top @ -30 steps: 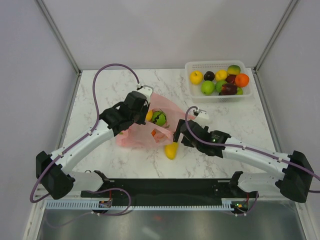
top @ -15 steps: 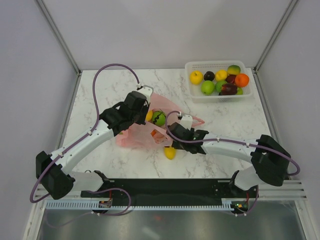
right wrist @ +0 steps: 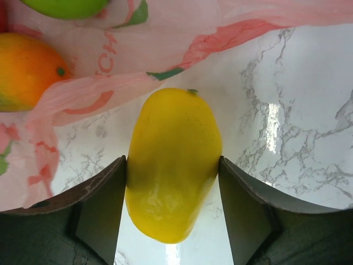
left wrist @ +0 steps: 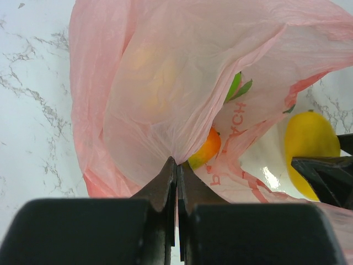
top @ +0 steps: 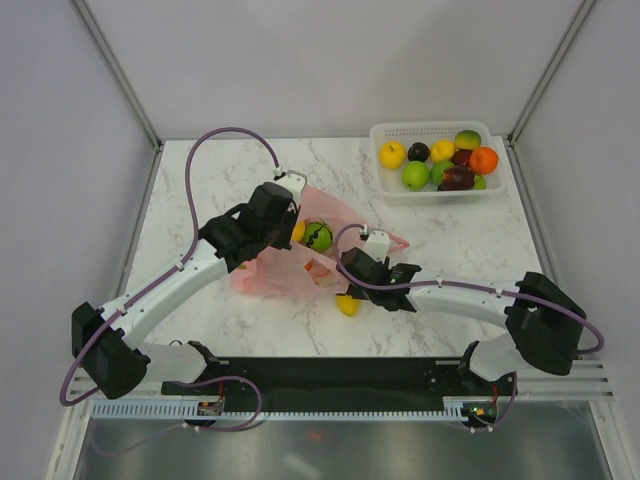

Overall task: Place the fake fruits into the plastic bag and tie a complex knot
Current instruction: Place the fake fruit in the plastic bag.

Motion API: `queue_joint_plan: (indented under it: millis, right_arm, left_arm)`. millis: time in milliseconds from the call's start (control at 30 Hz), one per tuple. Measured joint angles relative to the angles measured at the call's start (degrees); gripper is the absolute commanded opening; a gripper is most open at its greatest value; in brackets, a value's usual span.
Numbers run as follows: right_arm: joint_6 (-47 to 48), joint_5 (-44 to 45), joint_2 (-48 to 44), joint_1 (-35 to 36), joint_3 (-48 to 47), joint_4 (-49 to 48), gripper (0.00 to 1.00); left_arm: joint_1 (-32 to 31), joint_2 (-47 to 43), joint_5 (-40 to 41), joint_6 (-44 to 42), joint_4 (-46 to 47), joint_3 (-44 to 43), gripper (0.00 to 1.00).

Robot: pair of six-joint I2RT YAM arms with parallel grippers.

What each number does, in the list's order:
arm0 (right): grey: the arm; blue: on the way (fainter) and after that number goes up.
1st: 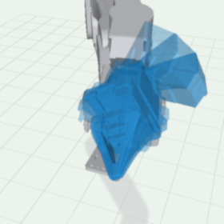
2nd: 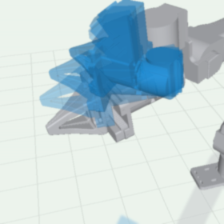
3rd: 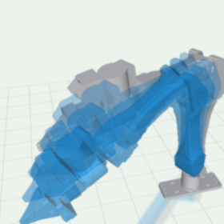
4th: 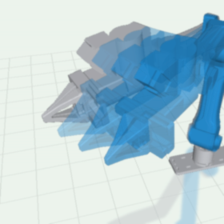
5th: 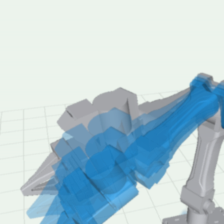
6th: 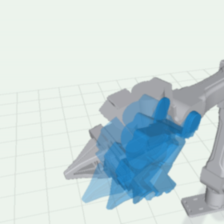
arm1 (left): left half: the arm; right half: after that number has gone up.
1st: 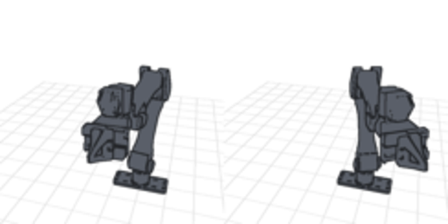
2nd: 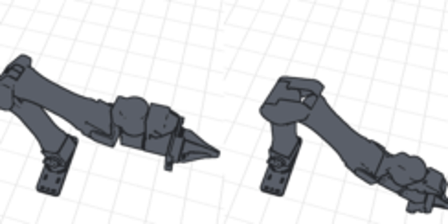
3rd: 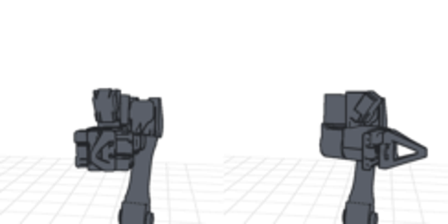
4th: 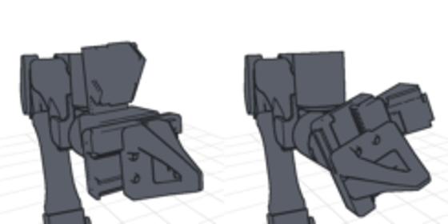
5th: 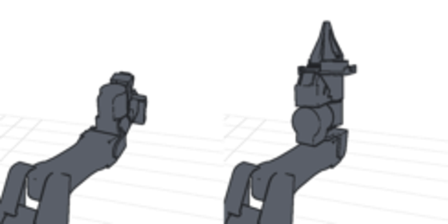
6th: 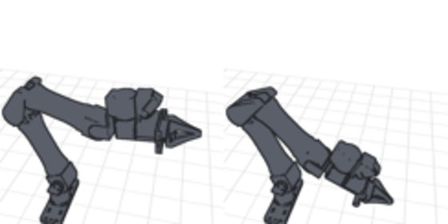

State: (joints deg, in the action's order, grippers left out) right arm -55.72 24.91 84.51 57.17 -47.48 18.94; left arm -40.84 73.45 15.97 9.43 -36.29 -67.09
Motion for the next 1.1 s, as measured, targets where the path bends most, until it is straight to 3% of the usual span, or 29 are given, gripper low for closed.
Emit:
queue_joint_plan:
  millis: [233, 400, 733, 1100]
  right_arm:
    - [4.07, 1.07, -8.46, -0.09, 0.39, -0.13, 0.39]
    - [12.83, -1.66, -7.82, -1.53, -4.96, 0.15, 0.40]
    - [31.85, -17.53, 4.87, -10.60, -22.43, -5.05, 0.37]
    - [34.64, -26.84, 20.02, -12.94, -32.48, -12.20, 0.35]
  left_arm:
    - [0.00, 0.00, -0.04, 0.00, 0.00, 0.00, 0.02]
    - [0.00, 0.00, -0.15, 0.00, 0.00, 0.00, 0.02]
    - [0.00, -0.04, -1.05, 0.00, 0.02, 0.00, 0.02]
    - [0.00, -1.14, -0.83, 0.04, 0.04, 0.00, 0.02]
